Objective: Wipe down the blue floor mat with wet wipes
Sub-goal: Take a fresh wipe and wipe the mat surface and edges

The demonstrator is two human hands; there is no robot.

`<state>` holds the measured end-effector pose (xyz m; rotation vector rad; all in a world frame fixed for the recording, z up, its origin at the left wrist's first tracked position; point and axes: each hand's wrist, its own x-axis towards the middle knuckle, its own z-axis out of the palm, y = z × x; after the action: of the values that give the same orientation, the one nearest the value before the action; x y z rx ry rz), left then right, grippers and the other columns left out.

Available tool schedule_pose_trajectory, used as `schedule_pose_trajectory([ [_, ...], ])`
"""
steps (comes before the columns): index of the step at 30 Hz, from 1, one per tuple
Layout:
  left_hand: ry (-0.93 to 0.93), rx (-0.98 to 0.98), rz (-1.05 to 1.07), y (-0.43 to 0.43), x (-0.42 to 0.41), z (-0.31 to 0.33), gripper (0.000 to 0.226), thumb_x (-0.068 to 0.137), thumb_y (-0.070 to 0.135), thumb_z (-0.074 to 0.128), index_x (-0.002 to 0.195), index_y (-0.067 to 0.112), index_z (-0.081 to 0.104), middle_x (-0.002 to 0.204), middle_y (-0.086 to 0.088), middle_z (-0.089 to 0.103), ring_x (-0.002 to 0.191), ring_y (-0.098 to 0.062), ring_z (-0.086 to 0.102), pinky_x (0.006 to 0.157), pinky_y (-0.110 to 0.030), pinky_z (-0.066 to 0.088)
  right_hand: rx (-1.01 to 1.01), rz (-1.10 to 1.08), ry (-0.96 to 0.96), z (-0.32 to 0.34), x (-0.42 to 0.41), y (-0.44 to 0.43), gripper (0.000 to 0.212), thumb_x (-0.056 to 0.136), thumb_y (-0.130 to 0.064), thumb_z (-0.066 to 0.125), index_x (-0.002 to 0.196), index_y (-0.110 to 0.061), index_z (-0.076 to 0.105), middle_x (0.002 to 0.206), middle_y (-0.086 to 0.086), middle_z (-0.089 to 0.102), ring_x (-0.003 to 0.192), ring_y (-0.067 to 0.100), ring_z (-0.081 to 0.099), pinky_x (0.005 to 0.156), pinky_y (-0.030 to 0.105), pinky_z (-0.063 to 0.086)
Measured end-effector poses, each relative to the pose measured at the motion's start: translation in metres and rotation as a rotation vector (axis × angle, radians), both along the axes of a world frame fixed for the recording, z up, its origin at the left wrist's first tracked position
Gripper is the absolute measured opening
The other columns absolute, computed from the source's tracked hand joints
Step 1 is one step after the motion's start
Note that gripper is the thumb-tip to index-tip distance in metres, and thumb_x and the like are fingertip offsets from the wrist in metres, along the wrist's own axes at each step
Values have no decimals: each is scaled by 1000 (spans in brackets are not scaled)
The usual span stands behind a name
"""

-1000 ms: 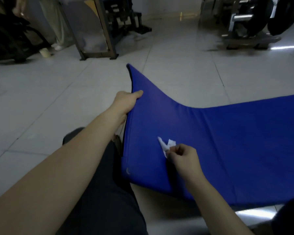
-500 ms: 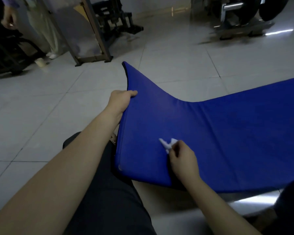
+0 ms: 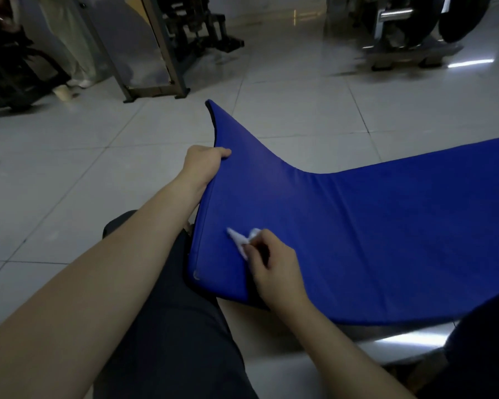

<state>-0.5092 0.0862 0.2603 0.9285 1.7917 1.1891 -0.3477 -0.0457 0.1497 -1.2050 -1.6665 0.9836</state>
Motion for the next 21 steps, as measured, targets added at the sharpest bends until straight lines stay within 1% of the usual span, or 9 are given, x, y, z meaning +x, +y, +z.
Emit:
schedule_pose_trajectory([
  [3,-25,-4,3,-1,-3,1,18,93,18,70,105,4,69,95,-9,74,80,-23,73,59,-27,59,-222,-297,-367,-43,25,14,23,104,-37,47,88,-20,48,78,-3,60,62,17,50,52,33,34],
  [5,-29,1,-2,-1,-3,1,15,94,17,70,101,5,69,94,-9,74,79,-23,72,55,-25,58,-332,-418,-489,-54,32,18,37,104,-46,40,85,-14,46,74,3,58,59,19,49,53,36,39],
  [8,-4,-5,9,1,-1,3,10,94,17,69,90,9,66,90,-7,72,73,-20,70,52,-23,55,-265,-350,-374,-38,16,10,33,104,-40,44,84,-14,46,72,3,57,61,22,53,57,40,45],
  [11,2,-10,27,5,-2,3,12,93,18,70,88,9,64,87,-6,70,70,-19,68,53,-23,54,-24,-90,-86,8,-14,-19,17,103,-25,50,88,-18,51,72,-3,58,60,13,51,57,38,41],
  [13,-3,-17,24,5,-1,3,12,93,18,70,87,10,64,87,-5,70,70,-18,68,52,-22,53,147,75,46,28,-22,-34,14,103,-22,51,89,-20,52,78,-8,58,62,8,51,57,30,43],
  [16,-37,-9,15,4,-3,3,13,93,18,70,99,6,67,94,-7,73,76,-21,71,56,-24,57,233,72,-54,8,-11,-27,12,103,-32,45,92,-27,46,79,-11,54,62,8,52,53,24,38],
  [18,-56,-2,26,1,-6,5,19,93,17,70,108,4,67,97,-9,73,78,-22,71,56,-24,58,81,-136,-240,-25,7,-13,13,103,-37,45,92,-29,43,75,-10,53,63,10,55,52,29,35],
  [19,-54,-2,29,1,-7,5,20,93,16,70,109,3,67,97,-9,72,78,-21,71,54,-24,57,-67,-264,-359,-39,16,-7,18,103,-39,46,91,-25,44,75,-7,55,67,19,59,55,33,37],
  [21,-48,-4,31,0,-7,4,15,94,15,69,103,4,66,93,-8,71,74,-20,69,48,-21,54,-353,-465,-490,-59,32,2,41,102,-49,42,85,-12,47,77,2,61,68,27,58,60,37,46],
])
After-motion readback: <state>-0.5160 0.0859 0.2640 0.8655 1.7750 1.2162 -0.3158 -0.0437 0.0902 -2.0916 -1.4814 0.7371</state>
